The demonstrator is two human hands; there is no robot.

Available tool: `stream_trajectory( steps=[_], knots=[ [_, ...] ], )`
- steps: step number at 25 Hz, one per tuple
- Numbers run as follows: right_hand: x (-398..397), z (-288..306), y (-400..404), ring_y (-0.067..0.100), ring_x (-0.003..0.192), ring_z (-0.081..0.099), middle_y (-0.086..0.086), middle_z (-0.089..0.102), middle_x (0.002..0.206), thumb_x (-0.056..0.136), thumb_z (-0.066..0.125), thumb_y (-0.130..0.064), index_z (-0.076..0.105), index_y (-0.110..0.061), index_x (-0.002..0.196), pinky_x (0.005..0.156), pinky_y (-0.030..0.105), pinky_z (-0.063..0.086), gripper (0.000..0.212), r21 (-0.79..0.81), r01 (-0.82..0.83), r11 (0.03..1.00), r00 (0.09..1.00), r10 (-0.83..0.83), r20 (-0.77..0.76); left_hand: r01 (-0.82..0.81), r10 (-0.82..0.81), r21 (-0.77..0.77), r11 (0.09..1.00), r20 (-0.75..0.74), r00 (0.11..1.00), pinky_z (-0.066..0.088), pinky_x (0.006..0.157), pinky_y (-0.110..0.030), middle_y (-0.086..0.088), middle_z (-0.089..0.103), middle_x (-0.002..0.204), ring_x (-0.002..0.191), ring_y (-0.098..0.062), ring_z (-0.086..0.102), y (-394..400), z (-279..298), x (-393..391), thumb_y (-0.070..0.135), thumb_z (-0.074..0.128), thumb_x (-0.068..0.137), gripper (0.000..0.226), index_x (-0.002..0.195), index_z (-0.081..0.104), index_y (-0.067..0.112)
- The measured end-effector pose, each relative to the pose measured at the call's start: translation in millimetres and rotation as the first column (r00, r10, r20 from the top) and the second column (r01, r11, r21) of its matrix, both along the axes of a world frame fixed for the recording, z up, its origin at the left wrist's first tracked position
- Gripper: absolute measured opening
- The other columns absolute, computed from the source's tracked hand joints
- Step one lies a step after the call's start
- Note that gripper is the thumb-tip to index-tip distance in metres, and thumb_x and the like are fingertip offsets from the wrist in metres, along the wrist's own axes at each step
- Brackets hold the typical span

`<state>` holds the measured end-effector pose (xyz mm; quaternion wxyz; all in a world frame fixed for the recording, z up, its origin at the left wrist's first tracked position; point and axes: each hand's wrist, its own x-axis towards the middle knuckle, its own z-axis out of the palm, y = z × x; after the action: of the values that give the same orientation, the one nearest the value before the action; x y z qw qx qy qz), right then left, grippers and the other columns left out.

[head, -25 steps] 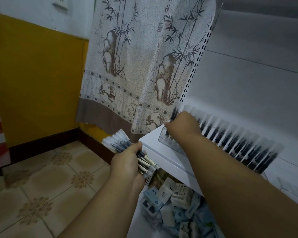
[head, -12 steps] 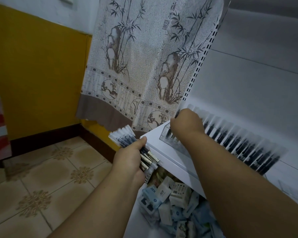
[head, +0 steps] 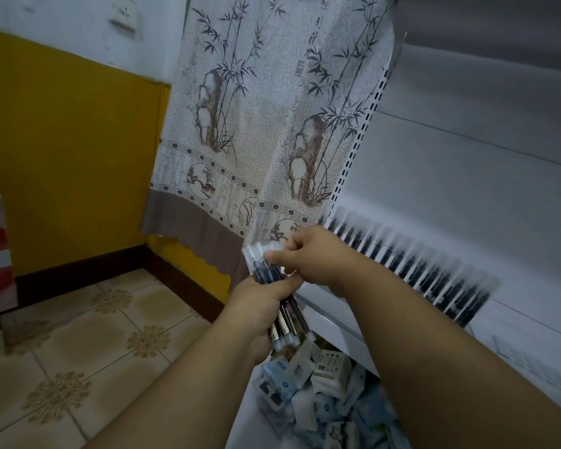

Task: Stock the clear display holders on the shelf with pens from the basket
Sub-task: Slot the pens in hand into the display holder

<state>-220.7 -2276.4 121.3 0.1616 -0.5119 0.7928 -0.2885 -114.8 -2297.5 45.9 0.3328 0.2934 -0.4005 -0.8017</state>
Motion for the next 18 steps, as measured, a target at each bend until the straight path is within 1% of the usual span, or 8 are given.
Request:
stream_trajectory(
  steps=[1, 4, 7, 9, 12, 13, 15, 18],
  knots=[
    [0.1, 1.3, 4.2, 0.019, 0.057, 0.048, 0.011, 0.06, 0.068, 0.082, 0.077, -0.04, 0.058, -0.013, 0.076, 0.055, 0.036, 0.044, 0.033, 0.05, -0.007, 0.999, 1.0, 0.007, -0.002, 0.005, -0.005, -0.005, 1.0, 0.005, 1.0, 0.052, 0.061, -0.036, 0.006, 0.062, 0.05, 0.059, -0.02, 0.06, 3.2, -0.4, 0.6, 0.021, 0.077, 0.082, 0.018, 0.095, 0.068, 0.014],
    [1.1, 5.8, 19.0, 0.015, 0.049, 0.046, 0.009, 0.058, 0.064, 0.087, 0.073, -0.029, 0.06, -0.01, 0.086, 0.047, 0.029, 0.036, 0.023, 0.165, -0.039, 0.986, 0.997, 0.028, 0.068, 0.052, -0.053, -0.023, 0.998, -0.006, 0.999, 0.046, 0.045, -0.025, 0.004, 0.058, 0.046, 0.043, -0.011, 0.054, 11.3, 0.4, 4.4, 0.012, 0.072, 0.086, 0.01, 0.094, 0.067, 0.009],
    [2.8, 5.0, 26.7, 0.014, 0.044, 0.046, 0.009, 0.056, 0.064, 0.084, 0.074, -0.015, 0.055, -0.011, 0.091, 0.043, 0.027, 0.031, 0.021, 0.149, -0.05, 0.987, 0.988, 0.028, 0.149, 0.059, -0.06, -0.081, 0.995, -0.007, 0.998, 0.044, 0.041, -0.02, 0.003, 0.06, 0.048, 0.039, -0.007, 0.053, 13.7, 0.5, 7.0, 0.006, 0.07, 0.086, 0.012, 0.098, 0.067, 0.006],
    [1.0, 1.3, 27.5, 0.016, 0.047, 0.047, 0.011, 0.058, 0.069, 0.083, 0.073, -0.012, 0.054, -0.016, 0.099, 0.043, 0.028, 0.033, 0.026, 0.075, -0.006, 0.997, 0.988, -0.005, 0.153, 0.069, -0.071, -0.093, 0.993, -0.01, 0.997, 0.045, 0.043, -0.021, 0.001, 0.061, 0.052, 0.042, -0.009, 0.054, 14.3, 2.1, 9.3, 0.008, 0.071, 0.086, 0.015, 0.099, 0.067, 0.006],
    [-3.6, 1.8, 31.0, 0.014, 0.05, 0.047, 0.016, 0.067, 0.085, 0.088, 0.066, -0.014, 0.053, -0.021, 0.106, 0.045, 0.027, 0.037, 0.023, -0.119, 0.109, 0.987, 0.977, -0.084, 0.198, 0.067, -0.068, -0.032, 0.997, -0.032, 0.997, 0.043, 0.04, -0.021, -0.002, 0.057, 0.055, 0.041, -0.013, 0.051, 11.0, 1.1, 11.9, 0.015, 0.074, 0.085, 0.014, 0.09, 0.064, 0.007],
    [-6.7, 4.9, 33.3, 0.013, 0.051, 0.048, 0.014, 0.068, 0.087, 0.09, 0.064, -0.017, 0.053, -0.022, 0.108, 0.045, 0.026, 0.039, 0.022, -0.195, 0.175, 0.965, 0.972, -0.137, 0.193, 0.054, -0.054, -0.006, 0.999, -0.024, 0.998, 0.044, 0.04, -0.022, -0.003, 0.056, 0.057, 0.041, -0.014, 0.05, 8.3, -0.8, 12.3, 0.019, 0.075, 0.083, 0.018, 0.088, 0.062, 0.008],
    [-17.6, 13.5, 38.6, 0.015, 0.056, 0.052, 0.004, 0.063, 0.08, 0.091, 0.06, -0.016, 0.048, -0.025, 0.115, 0.049, 0.03, 0.046, 0.029, -0.344, 0.307, 0.887, 0.951, -0.273, 0.144, 0.042, -0.041, 0.044, 0.998, -0.015, 0.999, 0.044, 0.041, -0.024, -0.005, 0.053, 0.06, 0.043, -0.016, 0.048, 1.4, -4.0, 11.0, 0.026, 0.076, 0.081, 0.025, 0.087, 0.058, 0.01],
    [-34.5, 21.6, 38.9, 0.02, 0.063, 0.058, -0.001, 0.058, 0.072, 0.093, 0.056, -0.012, 0.033, -0.03, 0.135, 0.061, 0.039, 0.055, 0.051, -0.526, 0.349, 0.776, 0.914, -0.405, 0.01, 0.062, -0.058, 0.121, 0.991, -0.032, 0.998, 0.041, 0.039, -0.023, -0.005, 0.051, 0.058, 0.041, -0.015, 0.044, -6.7, -5.8, 6.5, 0.025, 0.072, 0.086, 0.022, 0.083, 0.055, 0.011]
  ],
)
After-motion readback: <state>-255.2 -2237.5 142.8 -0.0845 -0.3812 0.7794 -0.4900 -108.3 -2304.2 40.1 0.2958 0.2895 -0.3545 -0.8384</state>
